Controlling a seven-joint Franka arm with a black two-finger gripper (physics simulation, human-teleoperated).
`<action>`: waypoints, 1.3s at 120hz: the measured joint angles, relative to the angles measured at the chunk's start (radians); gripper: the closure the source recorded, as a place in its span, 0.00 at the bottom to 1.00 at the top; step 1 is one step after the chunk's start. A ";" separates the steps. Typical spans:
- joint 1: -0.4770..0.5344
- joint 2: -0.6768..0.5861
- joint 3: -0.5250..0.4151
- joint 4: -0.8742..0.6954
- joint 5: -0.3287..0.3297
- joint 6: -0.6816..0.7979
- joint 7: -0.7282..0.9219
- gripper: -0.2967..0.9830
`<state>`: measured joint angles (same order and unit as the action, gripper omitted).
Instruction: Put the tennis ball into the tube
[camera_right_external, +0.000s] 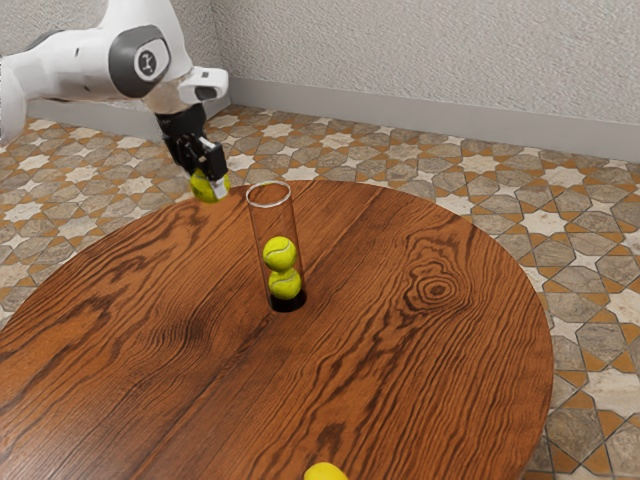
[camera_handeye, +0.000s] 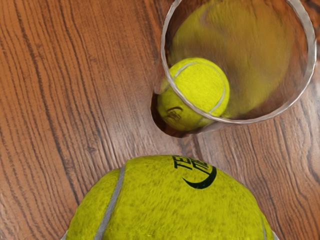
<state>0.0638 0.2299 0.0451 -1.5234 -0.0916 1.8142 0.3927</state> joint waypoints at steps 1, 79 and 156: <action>0.000 0.003 -0.003 0.007 0.000 -0.002 0.000 0.59; -0.054 0.187 -0.031 0.254 0.008 -0.032 0.007 0.72; -0.060 0.014 -0.038 0.064 -0.028 -0.056 0.007 0.27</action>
<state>0.0036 0.2441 0.0075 -1.4596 -0.1195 1.7580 0.3999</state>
